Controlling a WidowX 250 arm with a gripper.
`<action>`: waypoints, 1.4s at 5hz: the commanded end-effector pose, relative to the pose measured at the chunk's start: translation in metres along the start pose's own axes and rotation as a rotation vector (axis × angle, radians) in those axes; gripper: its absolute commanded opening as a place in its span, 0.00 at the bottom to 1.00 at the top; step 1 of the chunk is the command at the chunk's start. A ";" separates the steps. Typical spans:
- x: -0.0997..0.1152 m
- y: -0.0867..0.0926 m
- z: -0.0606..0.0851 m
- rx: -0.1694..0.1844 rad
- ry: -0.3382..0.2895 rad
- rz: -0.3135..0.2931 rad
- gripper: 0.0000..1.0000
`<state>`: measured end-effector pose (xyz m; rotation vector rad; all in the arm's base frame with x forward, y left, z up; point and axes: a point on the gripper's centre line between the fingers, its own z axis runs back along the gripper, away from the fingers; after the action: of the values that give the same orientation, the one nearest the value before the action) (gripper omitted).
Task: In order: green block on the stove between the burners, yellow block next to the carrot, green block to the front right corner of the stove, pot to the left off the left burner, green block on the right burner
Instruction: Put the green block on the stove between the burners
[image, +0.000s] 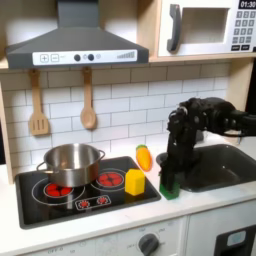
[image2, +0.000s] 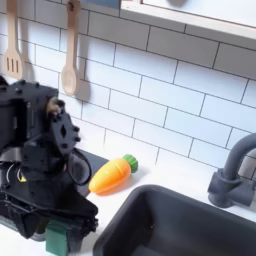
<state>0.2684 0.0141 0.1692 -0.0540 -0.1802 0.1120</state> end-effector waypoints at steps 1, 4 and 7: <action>0.009 0.000 -0.006 -0.005 0.021 0.016 1.00; 0.014 -0.001 -0.035 0.009 0.090 0.022 1.00; 0.015 -0.006 -0.042 0.017 0.095 0.000 0.00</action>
<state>0.2923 0.0089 0.1317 -0.0403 -0.0876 0.1140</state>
